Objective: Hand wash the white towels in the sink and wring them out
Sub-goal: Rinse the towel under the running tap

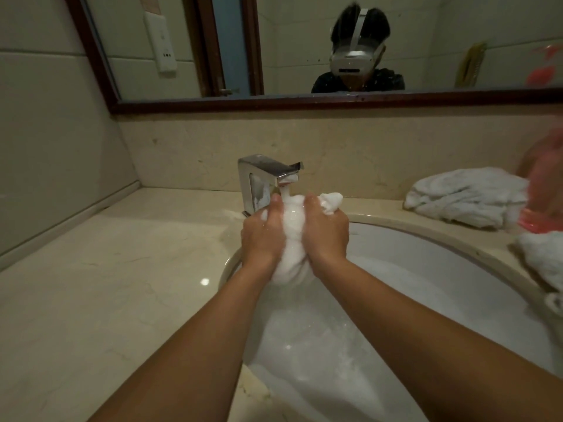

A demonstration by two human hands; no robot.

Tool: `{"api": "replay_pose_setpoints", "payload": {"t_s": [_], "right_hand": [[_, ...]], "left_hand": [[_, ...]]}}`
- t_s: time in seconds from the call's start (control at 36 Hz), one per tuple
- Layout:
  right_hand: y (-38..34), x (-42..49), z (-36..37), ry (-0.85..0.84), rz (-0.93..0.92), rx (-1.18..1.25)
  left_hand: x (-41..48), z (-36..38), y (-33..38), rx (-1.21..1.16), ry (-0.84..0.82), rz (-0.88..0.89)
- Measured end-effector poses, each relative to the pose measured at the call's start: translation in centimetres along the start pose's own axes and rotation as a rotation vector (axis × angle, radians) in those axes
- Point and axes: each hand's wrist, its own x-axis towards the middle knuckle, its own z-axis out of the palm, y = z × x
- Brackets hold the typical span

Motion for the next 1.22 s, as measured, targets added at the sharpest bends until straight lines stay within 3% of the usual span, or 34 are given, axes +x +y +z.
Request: {"api": "replay_pose_setpoints", "payload": {"t_s": [0.22,0.36,0.5,0.81,1.06,1.22], "right_hand": [[-0.9,0.1,-0.6,-0.134,-0.183,-0.131],[-1.1,0.3,-0.6,-0.17,-0.259,-0.182],[-1.0,0.4,0.1,-0.179,-0.206,-0.12],[-1.5,0.4,0.1,-0.18,-0.099,-0.087],[-5.8,3.7,-0.1,-0.314,0.013,-0.136],[-6.6,5.4,0.7,-0.437,0.196,-0.139]], "left_hand": [[0.3,0.3,0.2,-0.13,-0.168,-0.115],[1.2,0.6,-0.3,-0.278,-0.161,-0.247],[1.5,0.1,-0.2,-0.272,-0.026,-0.312],[0.3,-0.1,0.6,-0.247,0.092,-0.318],[-0.2,-0.1,0.7,-0.388,0.198,-0.59],[-0.5,0.0,0.1,-0.595,0.157,-0.679]]}}
